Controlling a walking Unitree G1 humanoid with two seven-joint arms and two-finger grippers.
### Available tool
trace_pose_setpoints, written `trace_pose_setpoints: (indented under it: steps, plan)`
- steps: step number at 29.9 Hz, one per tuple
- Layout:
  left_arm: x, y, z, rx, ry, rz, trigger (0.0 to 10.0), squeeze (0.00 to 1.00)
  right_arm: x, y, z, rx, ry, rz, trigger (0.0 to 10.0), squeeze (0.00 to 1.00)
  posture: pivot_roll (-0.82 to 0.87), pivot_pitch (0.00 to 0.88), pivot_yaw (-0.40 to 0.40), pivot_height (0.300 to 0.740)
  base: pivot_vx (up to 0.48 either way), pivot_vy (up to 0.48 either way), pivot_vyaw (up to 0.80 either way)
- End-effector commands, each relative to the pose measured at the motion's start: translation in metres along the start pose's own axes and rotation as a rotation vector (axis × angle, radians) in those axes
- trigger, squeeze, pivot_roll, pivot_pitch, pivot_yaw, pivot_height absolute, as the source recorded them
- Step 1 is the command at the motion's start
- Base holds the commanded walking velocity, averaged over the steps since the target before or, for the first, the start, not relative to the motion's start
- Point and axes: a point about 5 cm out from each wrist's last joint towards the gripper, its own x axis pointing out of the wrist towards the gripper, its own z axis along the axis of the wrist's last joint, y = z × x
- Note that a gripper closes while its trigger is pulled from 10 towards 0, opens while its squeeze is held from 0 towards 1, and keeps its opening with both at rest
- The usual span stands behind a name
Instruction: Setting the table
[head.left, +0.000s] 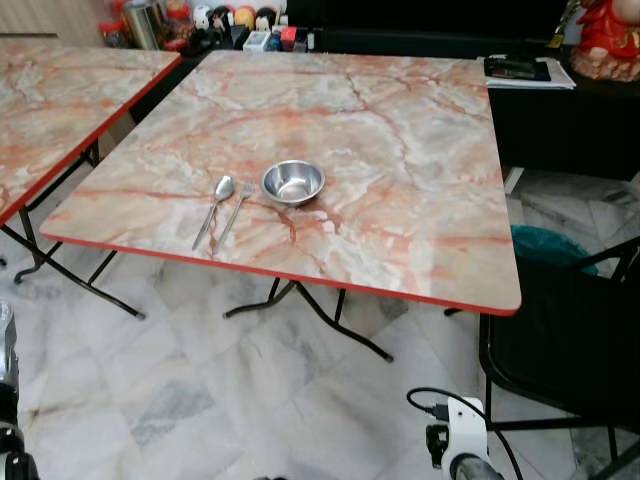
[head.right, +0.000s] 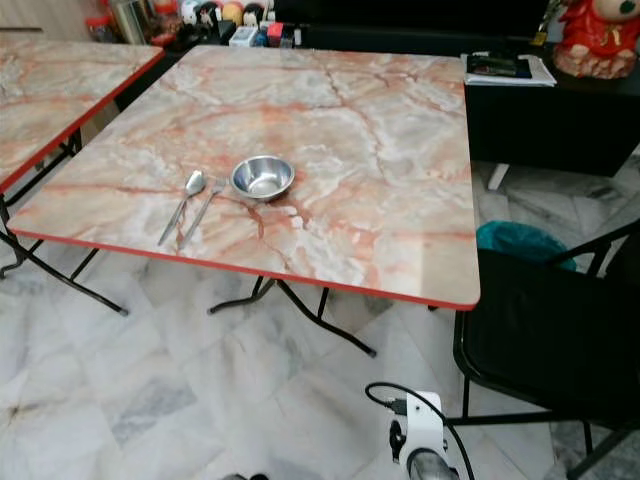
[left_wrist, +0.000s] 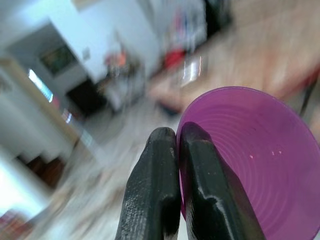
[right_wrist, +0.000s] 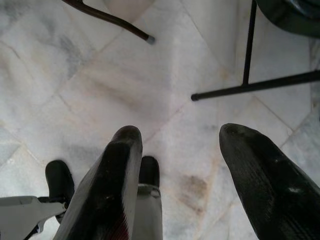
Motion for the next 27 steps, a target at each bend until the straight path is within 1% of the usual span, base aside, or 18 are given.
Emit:
trace_pose_setpoints:
  steps: [1,2,3,4,5,6,7,9,10,12,15,16,18,21,22,24,26,27]
  plan:
    - [-0.019,-0.017,-0.043,0.034,0.164,-0.114,10.0,0.00,-0.001,0.000,-0.005,0.019,0.018,0.000,10.0,0.00,-0.01,0.084,0.053,0.740,0.000,0.000,0.00]
    - [-0.028,-0.027,-0.054,0.026,0.220,-0.196,10.0,0.00,-0.001,0.000,-0.005,0.019,0.019,-0.002,10.0,0.00,-0.01,0.083,0.055,0.740,0.000,0.000,0.00]
    - [-0.028,-0.027,-0.054,0.026,0.220,-0.196,10.0,0.00,-0.001,0.000,-0.005,0.019,0.019,-0.002,10.0,0.00,-0.01,0.083,0.055,0.740,0.000,0.000,0.00]
    - [-0.045,-0.045,-0.070,-0.040,0.301,-0.314,10.0,0.00,-0.001,-0.002,-0.006,0.020,0.021,-0.005,10.0,0.00,-0.02,0.080,0.056,0.740,0.000,0.000,0.00]
    - [-0.056,-0.057,-0.078,-0.066,0.353,-0.397,10.0,0.00,-0.001,-0.002,-0.007,0.020,0.022,-0.006,10.0,0.00,-0.02,0.080,0.056,0.740,0.000,0.000,0.00]
    - [-0.056,-0.057,-0.078,-0.066,0.353,-0.397,10.0,0.00,-0.001,-0.002,-0.007,0.020,0.022,-0.006,10.0,0.00,-0.02,0.080,0.056,0.740,0.000,0.000,0.00]
    - [-0.073,-0.074,-0.086,-0.054,0.384,-0.518,10.0,0.00,-0.001,-0.004,-0.007,0.018,0.024,-0.009,10.0,0.00,-0.03,0.078,0.057,0.740,0.000,0.000,0.00]
    - [-0.090,-0.088,-0.092,-0.011,0.382,-0.637,10.0,0.00,-0.001,-0.005,-0.008,0.015,0.027,-0.010,10.0,0.00,-0.04,0.076,0.054,0.740,0.000,0.000,0.00]
    - [-0.106,-0.101,-0.096,-0.010,0.406,-0.745,10.0,0.00,-0.001,-0.006,-0.008,0.012,0.028,-0.011,10.0,0.00,-0.04,0.076,0.054,0.740,0.000,0.000,0.00]
    - [-0.119,-0.110,-0.101,0.005,0.420,-0.793,10.0,0.00,-0.001,-0.006,-0.008,0.013,0.028,-0.011,10.0,0.00,-0.05,0.075,0.054,0.740,0.000,0.000,0.00]
    - [-0.145,-0.126,-0.108,-0.045,0.485,-0.868,10.0,0.00,-0.002,-0.008,-0.008,0.007,0.026,-0.011,10.0,0.00,-0.06,0.070,0.048,0.740,0.000,0.000,0.00]
    - [-0.145,-0.126,-0.108,-0.045,0.485,-0.868,10.0,0.00,-0.002,-0.008,-0.008,0.007,0.026,-0.011,10.0,0.00,-0.06,0.070,0.048,0.740,0.000,0.000,0.00]
    - [-0.169,-0.139,-0.113,-0.075,0.531,-0.935,10.0,0.00,-0.002,-0.009,-0.007,-0.029,0.022,-0.002,10.0,0.00,-0.08,0.069,0.046,0.740,0.000,0.000,0.00]
    - [-0.192,-0.150,-0.116,-0.113,0.579,-0.978,10.0,0.00,-0.002,-0.011,-0.008,-0.049,0.012,0.003,10.0,0.00,-0.09,0.064,0.039,0.740,0.000,0.000,0.00]
    - [-0.196,-0.151,-0.116,-0.121,0.590,-0.979,10.0,0.00,-0.002,-0.011,-0.008,-0.046,0.009,0.001,10.0,0.00,-0.09,0.064,0.039,0.740,0.000,0.000,0.00]
    - [-0.206,-0.155,-0.119,-0.052,0.597,-1.012,10.0,0.00,-0.002,-0.012,-0.008,-0.065,0.006,0.004,10.0,0.00,-0.10,0.062,0.034,0.740,0.000,0.000,0.00]
    - [-0.214,-0.156,-0.122,-0.103,0.648,-0.997,10.0,0.00,-0.003,-0.012,-0.009,-0.072,0.005,0.011,10.0,0.00,-0.10,0.059,0.032,0.740,0.000,0.000,0.00]
    - [-0.215,-0.155,-0.123,-0.069,0.632,-0.999,10.0,0.00,-0.003,-0.012,-0.009,-0.071,0.006,0.010,10.0,0.00,-0.10,0.058,0.029,0.740,0.000,0.000,0.00]
